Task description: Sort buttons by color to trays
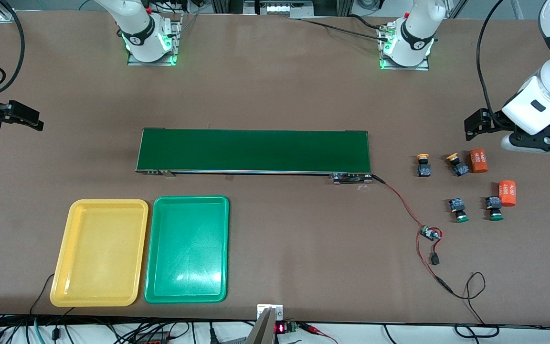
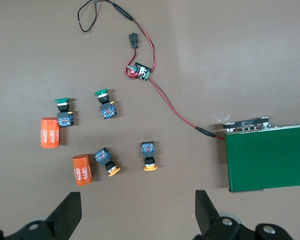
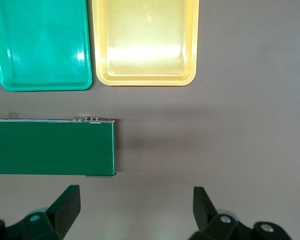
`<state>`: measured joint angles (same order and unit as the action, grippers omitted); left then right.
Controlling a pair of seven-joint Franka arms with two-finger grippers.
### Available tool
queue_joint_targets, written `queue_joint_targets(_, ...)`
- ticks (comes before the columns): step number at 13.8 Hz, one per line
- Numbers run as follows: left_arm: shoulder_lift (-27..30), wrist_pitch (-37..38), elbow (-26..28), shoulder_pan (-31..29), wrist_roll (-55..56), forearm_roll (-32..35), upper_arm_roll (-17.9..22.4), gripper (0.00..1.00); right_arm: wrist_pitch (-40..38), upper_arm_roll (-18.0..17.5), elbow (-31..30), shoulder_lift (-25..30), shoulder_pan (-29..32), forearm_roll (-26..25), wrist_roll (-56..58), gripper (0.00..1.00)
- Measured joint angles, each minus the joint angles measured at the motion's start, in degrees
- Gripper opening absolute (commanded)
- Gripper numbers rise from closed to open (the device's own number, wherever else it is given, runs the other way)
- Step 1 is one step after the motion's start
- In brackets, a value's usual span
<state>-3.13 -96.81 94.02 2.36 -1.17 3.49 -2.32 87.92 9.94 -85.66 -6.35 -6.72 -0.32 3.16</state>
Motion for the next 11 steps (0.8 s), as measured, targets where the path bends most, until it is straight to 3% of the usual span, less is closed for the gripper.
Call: queue_joint_targets(11,-0.4,1.1,-0.3,0.0,0.0,0.0,0.0,1.00,0.0,0.0,0.0,0.0,-0.1,0.0,0.0,1.00)
